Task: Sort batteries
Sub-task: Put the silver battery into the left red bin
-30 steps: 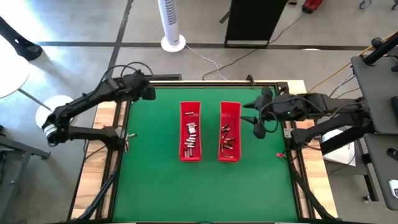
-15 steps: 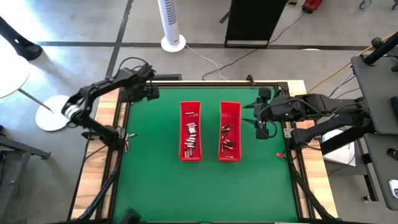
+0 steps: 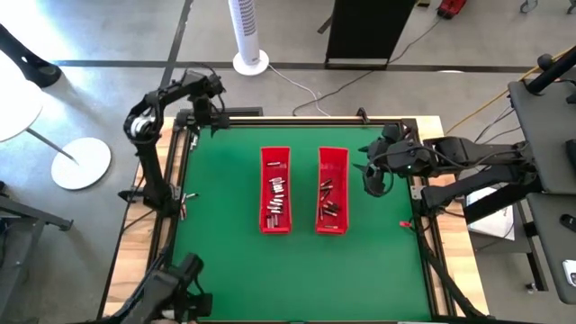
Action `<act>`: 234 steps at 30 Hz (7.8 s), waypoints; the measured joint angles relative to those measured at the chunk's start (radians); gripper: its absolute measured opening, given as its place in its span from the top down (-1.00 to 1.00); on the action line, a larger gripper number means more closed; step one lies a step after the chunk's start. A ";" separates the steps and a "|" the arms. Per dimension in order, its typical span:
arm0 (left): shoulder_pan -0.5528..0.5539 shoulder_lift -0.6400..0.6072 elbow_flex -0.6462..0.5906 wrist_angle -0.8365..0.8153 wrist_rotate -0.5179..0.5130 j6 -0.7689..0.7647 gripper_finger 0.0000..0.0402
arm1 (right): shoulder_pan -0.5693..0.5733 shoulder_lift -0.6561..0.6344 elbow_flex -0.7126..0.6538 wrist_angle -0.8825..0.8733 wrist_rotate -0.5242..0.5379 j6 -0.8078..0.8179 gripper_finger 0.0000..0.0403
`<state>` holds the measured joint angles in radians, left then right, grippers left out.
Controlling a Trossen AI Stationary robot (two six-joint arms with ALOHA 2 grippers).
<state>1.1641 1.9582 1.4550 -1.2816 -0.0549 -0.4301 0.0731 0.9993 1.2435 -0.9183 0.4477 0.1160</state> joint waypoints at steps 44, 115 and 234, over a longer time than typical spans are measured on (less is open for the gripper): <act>0.068 0.282 0.161 -0.190 -0.108 0.029 0.28 | 0.003 -0.005 -0.141 -0.043 0.072 0.281 -0.04; 0.012 -0.062 -0.095 0.200 -0.050 -0.629 0.08 | 0.003 -0.055 -0.258 0.014 0.095 0.281 -0.04; -1.471 -0.992 -0.619 1.662 -0.424 0.290 0.86 | 0.080 0.766 0.758 0.624 -0.293 0.121 0.04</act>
<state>-0.3073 0.9665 0.8362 0.3800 -0.4794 -0.1397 0.1528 1.7657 2.0018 -0.2938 0.1546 0.2375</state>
